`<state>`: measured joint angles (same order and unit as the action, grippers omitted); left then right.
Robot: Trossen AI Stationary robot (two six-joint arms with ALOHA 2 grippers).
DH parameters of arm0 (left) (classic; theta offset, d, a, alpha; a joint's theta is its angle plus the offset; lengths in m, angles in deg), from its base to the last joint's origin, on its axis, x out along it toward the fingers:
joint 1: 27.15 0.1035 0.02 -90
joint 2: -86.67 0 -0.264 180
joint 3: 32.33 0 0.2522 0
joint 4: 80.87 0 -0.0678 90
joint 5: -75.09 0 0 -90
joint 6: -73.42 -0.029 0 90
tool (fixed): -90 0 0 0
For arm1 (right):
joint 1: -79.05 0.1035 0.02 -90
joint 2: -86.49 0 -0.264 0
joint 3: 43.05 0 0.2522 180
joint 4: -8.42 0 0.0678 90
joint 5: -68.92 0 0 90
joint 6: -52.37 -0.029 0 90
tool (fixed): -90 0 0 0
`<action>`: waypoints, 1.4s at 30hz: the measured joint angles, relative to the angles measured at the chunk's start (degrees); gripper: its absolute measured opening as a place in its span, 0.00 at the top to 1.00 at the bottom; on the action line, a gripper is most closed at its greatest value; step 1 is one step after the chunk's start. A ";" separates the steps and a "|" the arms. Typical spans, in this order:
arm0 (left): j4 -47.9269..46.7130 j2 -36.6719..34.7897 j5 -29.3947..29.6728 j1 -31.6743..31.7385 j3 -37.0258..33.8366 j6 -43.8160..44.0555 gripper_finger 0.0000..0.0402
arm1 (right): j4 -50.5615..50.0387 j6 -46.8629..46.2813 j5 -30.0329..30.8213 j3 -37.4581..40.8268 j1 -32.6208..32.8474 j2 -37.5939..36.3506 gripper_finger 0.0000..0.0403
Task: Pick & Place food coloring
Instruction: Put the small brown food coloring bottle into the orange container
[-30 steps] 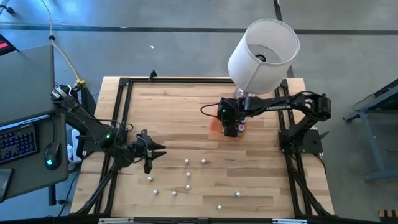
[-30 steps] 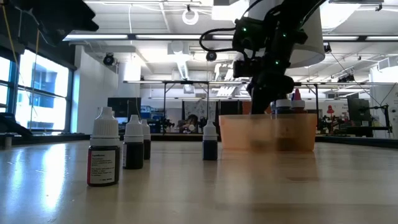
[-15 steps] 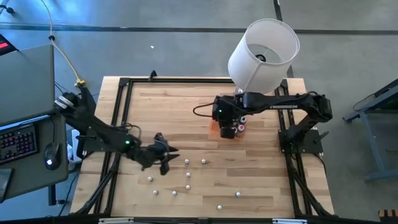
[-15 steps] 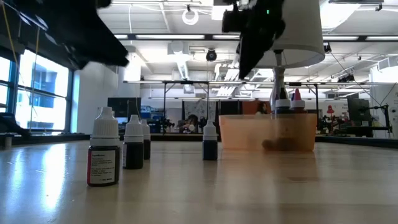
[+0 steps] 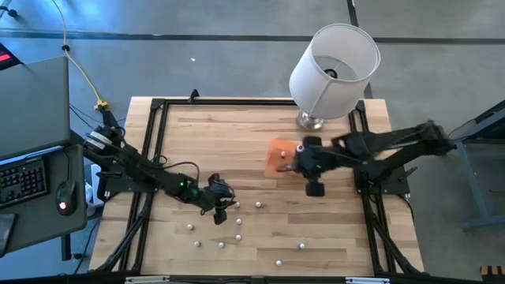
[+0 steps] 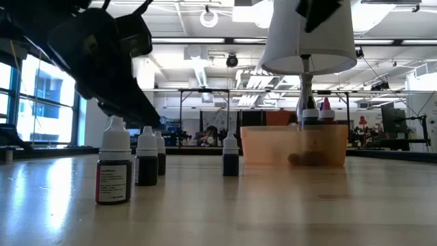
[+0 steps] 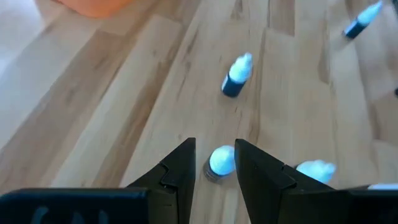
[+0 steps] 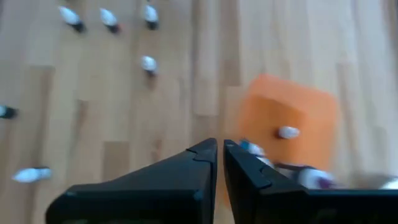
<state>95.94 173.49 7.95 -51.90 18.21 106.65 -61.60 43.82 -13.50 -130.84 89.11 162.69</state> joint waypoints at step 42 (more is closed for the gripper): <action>4.95 10.49 -0.53 0.56 2.04 1.74 0.73 | 67.45 -1.83 2.77 59.20 7.61 -23.82 0.95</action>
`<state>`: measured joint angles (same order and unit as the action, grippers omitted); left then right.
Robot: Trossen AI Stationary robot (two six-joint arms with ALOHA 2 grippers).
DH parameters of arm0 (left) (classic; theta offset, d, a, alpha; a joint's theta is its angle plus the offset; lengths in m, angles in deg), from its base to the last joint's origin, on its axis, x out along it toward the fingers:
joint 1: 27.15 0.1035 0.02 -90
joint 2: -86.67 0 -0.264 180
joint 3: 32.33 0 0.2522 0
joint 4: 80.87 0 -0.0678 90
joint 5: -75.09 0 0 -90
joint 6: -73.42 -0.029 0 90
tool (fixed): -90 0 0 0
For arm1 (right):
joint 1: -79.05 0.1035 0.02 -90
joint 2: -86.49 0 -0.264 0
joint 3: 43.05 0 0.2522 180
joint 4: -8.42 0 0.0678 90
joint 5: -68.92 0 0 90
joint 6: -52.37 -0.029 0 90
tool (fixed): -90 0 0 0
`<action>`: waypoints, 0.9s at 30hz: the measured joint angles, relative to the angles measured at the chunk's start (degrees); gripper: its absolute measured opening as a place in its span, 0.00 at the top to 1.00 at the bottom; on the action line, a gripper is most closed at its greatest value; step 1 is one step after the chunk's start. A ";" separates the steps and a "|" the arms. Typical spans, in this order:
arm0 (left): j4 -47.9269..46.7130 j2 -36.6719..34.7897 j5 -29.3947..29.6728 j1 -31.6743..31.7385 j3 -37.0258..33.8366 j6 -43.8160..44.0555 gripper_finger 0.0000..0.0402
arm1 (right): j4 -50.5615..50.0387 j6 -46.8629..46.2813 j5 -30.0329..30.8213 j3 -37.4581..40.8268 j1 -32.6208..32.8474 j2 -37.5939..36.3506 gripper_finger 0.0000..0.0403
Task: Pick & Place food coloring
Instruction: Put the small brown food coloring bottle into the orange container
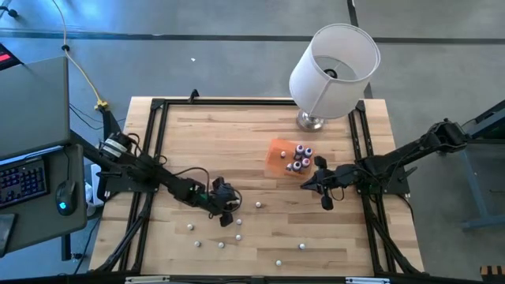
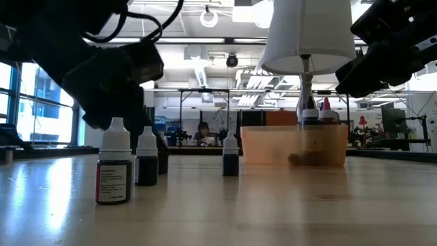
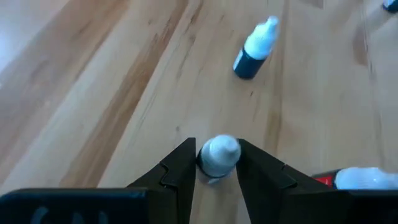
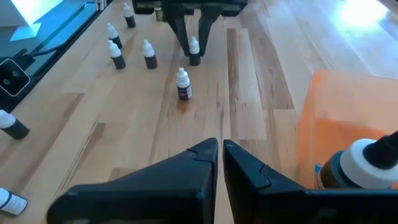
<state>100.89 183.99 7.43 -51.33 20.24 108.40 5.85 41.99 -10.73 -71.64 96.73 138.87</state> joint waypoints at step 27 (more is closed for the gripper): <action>-5.85 3.27 -7.24 16.96 24.28 -17.28 0.80 | 0.69 0.14 -0.04 0.00 0.00 0.02 0.96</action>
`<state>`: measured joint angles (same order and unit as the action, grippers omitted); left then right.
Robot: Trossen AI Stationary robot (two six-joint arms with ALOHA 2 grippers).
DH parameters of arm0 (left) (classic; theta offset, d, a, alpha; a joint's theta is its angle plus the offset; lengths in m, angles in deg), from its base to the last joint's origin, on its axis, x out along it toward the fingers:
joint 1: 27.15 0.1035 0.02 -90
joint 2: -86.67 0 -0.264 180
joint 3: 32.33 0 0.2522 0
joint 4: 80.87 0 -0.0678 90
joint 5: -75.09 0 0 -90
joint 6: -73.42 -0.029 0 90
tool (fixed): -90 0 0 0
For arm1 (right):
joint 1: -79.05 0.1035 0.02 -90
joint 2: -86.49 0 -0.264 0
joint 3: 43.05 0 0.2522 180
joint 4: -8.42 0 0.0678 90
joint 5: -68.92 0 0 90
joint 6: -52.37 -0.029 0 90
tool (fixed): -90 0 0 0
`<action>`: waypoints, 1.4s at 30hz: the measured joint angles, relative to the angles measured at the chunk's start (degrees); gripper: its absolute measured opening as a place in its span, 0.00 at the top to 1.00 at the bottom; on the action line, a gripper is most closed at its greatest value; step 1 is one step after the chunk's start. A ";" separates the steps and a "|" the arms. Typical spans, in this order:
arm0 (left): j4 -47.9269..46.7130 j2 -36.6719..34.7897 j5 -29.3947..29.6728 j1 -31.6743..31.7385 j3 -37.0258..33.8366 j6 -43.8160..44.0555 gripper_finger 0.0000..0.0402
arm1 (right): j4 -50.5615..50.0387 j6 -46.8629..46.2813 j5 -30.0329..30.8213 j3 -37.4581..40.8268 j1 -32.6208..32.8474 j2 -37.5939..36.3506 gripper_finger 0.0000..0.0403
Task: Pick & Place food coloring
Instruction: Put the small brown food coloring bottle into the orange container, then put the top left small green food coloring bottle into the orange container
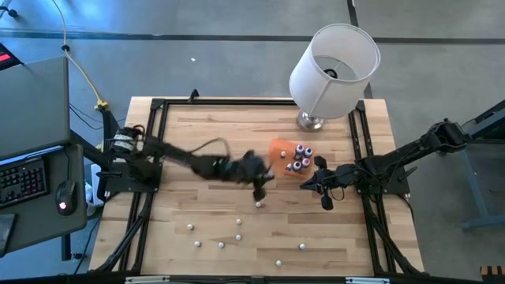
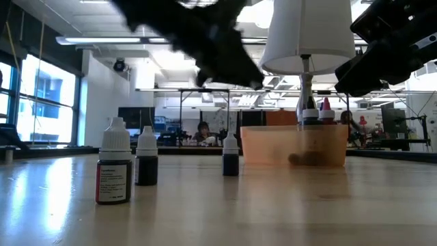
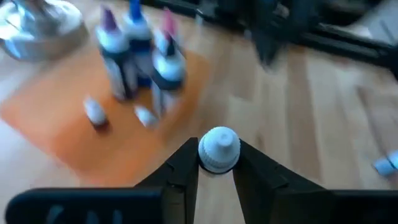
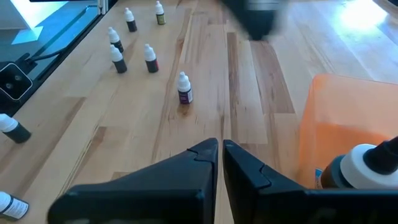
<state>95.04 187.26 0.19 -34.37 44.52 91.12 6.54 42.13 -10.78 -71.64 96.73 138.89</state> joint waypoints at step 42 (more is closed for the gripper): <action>-57.15 10.46 -15.72 11.93 41.79 -8.44 0.59 | 4.02 -0.81 -4.50 -0.09 0.11 1.49 0.70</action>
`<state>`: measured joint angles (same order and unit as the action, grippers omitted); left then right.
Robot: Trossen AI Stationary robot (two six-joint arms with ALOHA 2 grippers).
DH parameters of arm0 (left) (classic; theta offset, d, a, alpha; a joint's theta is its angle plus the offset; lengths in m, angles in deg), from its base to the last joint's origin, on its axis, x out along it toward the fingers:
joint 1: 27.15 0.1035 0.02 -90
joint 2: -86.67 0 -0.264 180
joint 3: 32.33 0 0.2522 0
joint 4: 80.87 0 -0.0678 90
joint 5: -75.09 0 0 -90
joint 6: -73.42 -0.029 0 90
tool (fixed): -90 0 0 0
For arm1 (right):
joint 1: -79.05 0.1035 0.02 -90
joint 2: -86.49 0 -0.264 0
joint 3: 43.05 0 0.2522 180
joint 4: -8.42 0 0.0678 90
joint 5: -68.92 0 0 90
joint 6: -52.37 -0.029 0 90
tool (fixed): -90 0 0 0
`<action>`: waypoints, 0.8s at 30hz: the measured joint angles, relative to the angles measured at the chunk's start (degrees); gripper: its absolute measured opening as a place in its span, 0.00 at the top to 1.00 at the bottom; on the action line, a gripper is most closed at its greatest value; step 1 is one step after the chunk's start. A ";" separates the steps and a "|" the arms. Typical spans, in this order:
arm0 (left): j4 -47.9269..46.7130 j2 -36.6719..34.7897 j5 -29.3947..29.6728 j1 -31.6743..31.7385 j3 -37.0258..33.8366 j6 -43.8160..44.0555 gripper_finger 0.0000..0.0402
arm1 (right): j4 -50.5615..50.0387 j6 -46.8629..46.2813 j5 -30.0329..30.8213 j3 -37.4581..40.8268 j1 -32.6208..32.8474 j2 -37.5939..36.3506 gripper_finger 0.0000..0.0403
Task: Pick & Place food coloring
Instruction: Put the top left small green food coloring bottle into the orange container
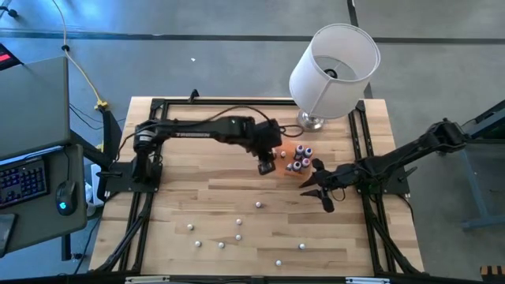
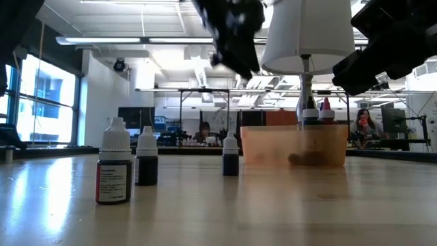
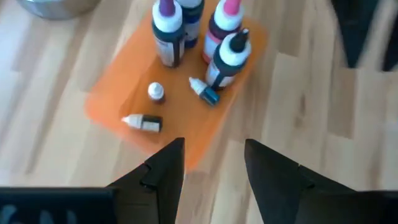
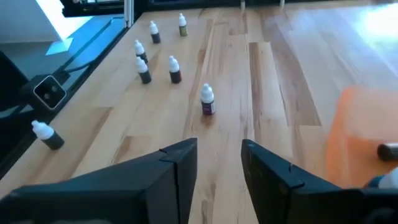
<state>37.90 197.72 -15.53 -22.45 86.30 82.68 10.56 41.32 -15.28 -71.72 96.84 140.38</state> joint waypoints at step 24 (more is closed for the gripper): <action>-22.15 -29.69 23.89 -42.53 -31.18 60.23 0.60 | 27.63 -0.92 -0.24 0.02 8.65 23.73 0.71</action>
<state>15.75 168.03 8.35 -64.98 55.13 142.90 38.19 40.40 -15.52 -71.70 105.49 164.11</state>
